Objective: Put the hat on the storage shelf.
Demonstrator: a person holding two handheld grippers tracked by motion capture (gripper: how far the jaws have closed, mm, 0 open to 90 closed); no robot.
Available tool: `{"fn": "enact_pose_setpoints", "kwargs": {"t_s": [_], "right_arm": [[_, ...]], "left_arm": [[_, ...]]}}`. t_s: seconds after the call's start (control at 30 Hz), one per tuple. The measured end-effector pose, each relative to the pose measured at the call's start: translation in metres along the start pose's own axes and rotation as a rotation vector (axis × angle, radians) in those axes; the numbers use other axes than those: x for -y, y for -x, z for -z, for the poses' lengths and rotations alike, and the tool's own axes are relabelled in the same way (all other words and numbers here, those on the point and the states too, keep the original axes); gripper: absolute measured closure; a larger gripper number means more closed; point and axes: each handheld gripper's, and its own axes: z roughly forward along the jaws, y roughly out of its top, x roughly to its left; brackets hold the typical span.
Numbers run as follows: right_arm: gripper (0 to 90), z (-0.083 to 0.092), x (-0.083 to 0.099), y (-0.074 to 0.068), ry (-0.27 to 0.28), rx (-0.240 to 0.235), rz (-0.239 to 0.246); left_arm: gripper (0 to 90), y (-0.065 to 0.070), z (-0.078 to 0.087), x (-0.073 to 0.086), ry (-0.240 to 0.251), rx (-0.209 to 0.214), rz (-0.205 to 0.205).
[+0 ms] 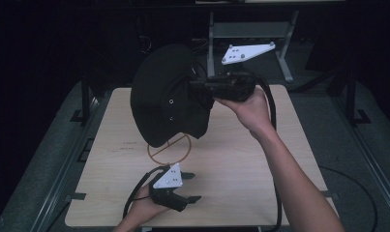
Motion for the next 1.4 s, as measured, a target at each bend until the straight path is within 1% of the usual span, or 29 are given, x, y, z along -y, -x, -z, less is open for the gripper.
{"fn": "enact_pose_setpoints", "kwargs": {"t_s": [0.07, 0.13, 0.23, 0.33, 0.53, 0.63, 0.7, 0.8, 0.87, 0.97, 1.0, 1.03, 1.1, 1.17, 1.23, 1.27, 1.3, 1.33, 1.37, 1.4], "right_arm": [[86.8, -0.004, -0.003, 0.0, -0.011, -0.005, 0.0], [86.8, -0.01, -0.007, 0.0, -0.016, -0.013, 0.009], [86.8, -0.013, -0.01, 0.0, -0.017, -0.019, 0.011], [86.8, -0.023, -0.016, 0.001, -0.022, -0.024, 0.028], [86.8, -0.036, -0.023, 0.002, -0.013, -0.027, 0.037], [86.8, -0.045, -0.026, 0.005, 0.002, -0.031, 0.028], [86.8, -0.048, -0.027, 0.006, 0.0, -0.032, 0.029], [86.7, -0.058, -0.032, 0.008, -0.003, -0.042, 0.031], [86.7, -0.062, -0.033, 0.01, -0.006, -0.049, 0.018], [86.7, -0.068, -0.032, 0.012, -0.007, -0.045, 0.009], [86.7, -0.072, -0.033, 0.013, -0.014, -0.048, 0.002], [86.7, -0.072, -0.033, 0.013, -0.014, -0.048, 0.002], [86.7, -0.079, -0.033, 0.014, -0.017, -0.048, -0.002], [86.7, -0.081, -0.033, 0.014, -0.019, -0.047, -0.007], [86.5, -0.088, -0.033, 0.014, -0.031, -0.037, -0.002], [86.5, -0.092, -0.033, 0.014, -0.035, -0.03, -0.004], [86.5, -0.092, -0.033, 0.014, -0.035, -0.03, -0.004], [86.1, -0.1, -0.033, 0.012, -0.054, -0.027, 0.0], [86.0, -0.105, -0.033, 0.011, -0.07, -0.02, 0.002], [86.0, -0.11, -0.033, 0.011, -0.086, -0.015, 0.003]], "left_arm": [[29.9, 0.0, -0.001, 0.0, 0.0, 0.0, 0.001], [29.9, 0.001, -0.002, -0.001, -0.003, 0.004, -0.004], [29.9, 0.001, -0.002, -0.001, -0.002, 0.005, -0.002], [29.3, 0.0, -0.002, -0.001, -0.006, 0.006, -0.003], [29.3, 0.0, -0.003, -0.002, -0.006, 0.012, -0.005], [29.3, 0.001, -0.005, -0.003, -0.002, 0.016, -0.004], [29.3, 0.001, -0.005, -0.004, -0.001, 0.018, -0.008], [29.3, 0.001, -0.004, -0.005, 0.006, 0.018, -0.002], [29.4, 0.0, -0.004, -0.005, 0.003, 0.02, 0.0], [29.4, 0.001, -0.005, -0.005, -0.002, 0.023, 0.0], [29.5, 0.002, -0.005, -0.006, 0.005, 0.021, 0.0], [29.5, 0.002, -0.005, -0.006, 0.005, 0.021, 0.0], [29.5, 0.001, -0.005, -0.007, 0.009, 0.023, 0.0], [29.5, 0.001, -0.005, -0.007, 0.007, 0.024, -0.005], [29.6, 0.002, -0.006, -0.007, 0.01, 0.021, -0.011], [29.5, 0.003, -0.008, -0.008, 0.007, 0.031, -0.004], [29.5, 0.003, -0.008, -0.008, 0.007, 0.031, -0.004], [29.5, 0.004, -0.01, -0.008, -0.001, 0.039, -0.003], [29.5, 0.004, -0.01, -0.008, -0.001, 0.039, -0.003], [29.5, 0.005, -0.011, -0.009, 0.004, 0.034, -0.012]]}}
